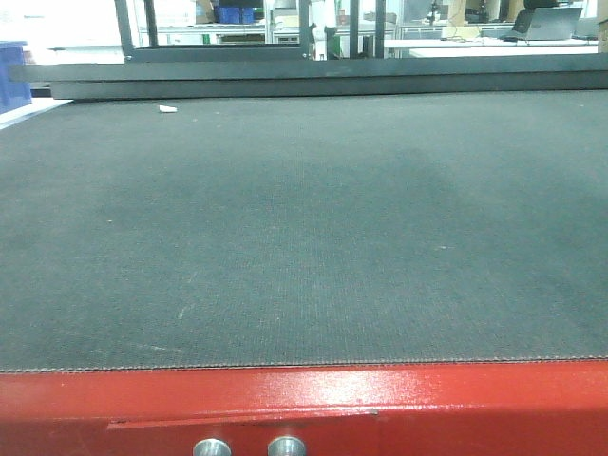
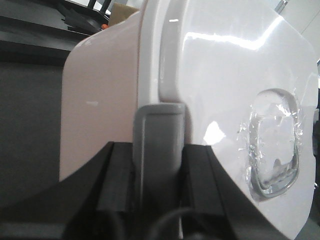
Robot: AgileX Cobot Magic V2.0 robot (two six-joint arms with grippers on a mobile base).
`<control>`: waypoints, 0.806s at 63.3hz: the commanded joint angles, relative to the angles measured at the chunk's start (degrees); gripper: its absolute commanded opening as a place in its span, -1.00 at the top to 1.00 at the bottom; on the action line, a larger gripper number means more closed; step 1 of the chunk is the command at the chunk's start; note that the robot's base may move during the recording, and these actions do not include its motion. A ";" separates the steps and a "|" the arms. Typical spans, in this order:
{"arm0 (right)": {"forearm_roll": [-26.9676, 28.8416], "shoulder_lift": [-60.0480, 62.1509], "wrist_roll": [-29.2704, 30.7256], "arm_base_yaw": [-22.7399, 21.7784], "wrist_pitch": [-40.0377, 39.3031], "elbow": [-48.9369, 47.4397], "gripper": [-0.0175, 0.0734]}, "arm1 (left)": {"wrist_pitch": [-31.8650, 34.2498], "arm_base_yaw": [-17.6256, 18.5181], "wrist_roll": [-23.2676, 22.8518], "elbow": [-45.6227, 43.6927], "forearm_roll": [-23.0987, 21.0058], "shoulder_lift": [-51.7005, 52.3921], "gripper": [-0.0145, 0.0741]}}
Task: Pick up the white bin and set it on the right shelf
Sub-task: 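Hold the lifted bin steady with both grippers, then drive the base away from the table while holding the bin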
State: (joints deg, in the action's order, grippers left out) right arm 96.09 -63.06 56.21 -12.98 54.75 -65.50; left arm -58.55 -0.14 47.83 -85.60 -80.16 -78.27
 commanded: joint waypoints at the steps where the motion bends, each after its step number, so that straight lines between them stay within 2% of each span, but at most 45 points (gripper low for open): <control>1: 4.54 2.02 1.31 2.17 19.00 -2.12 0.46 | -16.61 2.53 2.92 -1.74 -4.49 2.52 0.96; 51: 4.54 2.02 1.31 2.17 18.22 -2.11 0.46 | -16.47 2.53 2.92 -1.74 -4.49 2.52 0.96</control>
State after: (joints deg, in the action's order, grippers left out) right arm 96.06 -63.06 56.30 -12.98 54.75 -65.50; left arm -58.65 -0.14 47.83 -85.60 -79.95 -78.27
